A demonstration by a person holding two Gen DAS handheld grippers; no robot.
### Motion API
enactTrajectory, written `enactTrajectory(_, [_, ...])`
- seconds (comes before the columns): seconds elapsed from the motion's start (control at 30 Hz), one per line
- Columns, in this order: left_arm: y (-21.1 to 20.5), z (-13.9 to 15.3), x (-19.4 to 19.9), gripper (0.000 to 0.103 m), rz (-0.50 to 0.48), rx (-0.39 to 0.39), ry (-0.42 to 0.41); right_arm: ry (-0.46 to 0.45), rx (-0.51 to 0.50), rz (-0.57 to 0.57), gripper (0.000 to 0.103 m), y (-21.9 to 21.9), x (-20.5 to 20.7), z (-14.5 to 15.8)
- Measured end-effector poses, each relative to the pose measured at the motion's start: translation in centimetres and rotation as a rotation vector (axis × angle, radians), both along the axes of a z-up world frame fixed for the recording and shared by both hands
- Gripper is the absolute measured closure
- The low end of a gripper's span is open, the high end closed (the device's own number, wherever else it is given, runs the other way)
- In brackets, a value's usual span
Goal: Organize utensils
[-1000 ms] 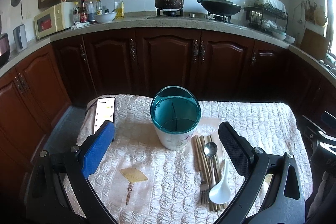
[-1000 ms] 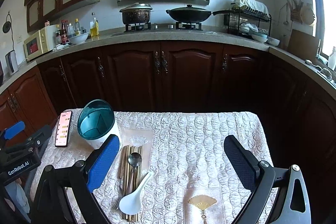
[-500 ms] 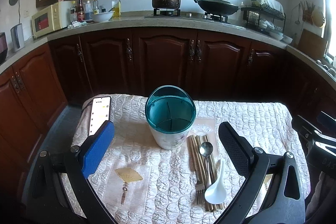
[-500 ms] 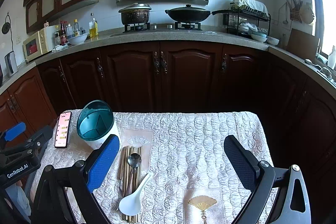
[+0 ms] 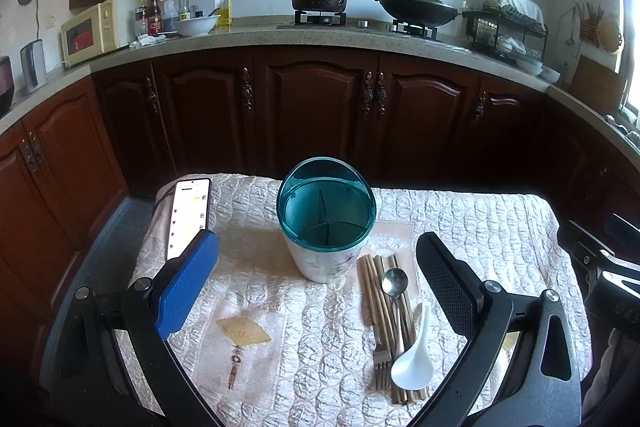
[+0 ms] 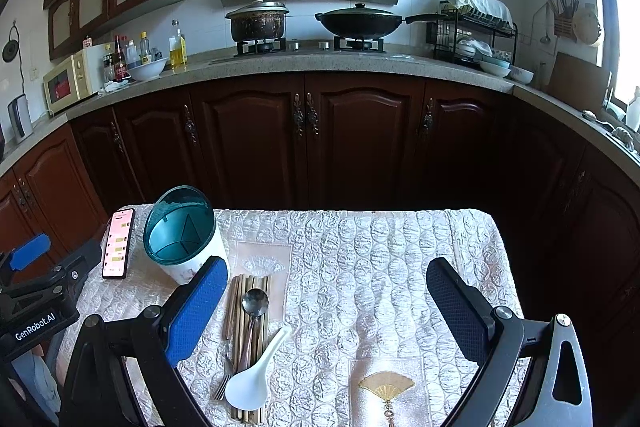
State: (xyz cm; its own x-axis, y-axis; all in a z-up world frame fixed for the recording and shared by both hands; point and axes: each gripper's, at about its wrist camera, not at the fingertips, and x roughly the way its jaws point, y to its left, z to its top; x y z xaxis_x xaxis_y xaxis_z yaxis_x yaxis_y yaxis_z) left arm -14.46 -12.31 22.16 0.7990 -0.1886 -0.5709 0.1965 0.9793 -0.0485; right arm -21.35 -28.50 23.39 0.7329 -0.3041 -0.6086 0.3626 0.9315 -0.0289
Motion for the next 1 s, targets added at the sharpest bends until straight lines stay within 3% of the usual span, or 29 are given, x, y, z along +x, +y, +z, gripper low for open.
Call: enactTrajectory(1.0, [-0.4,-1.9,1.6,0.003,0.005,0.015,0.055,0.049,0.016,0.020,0.003,-0.2,1.0,-1.6])
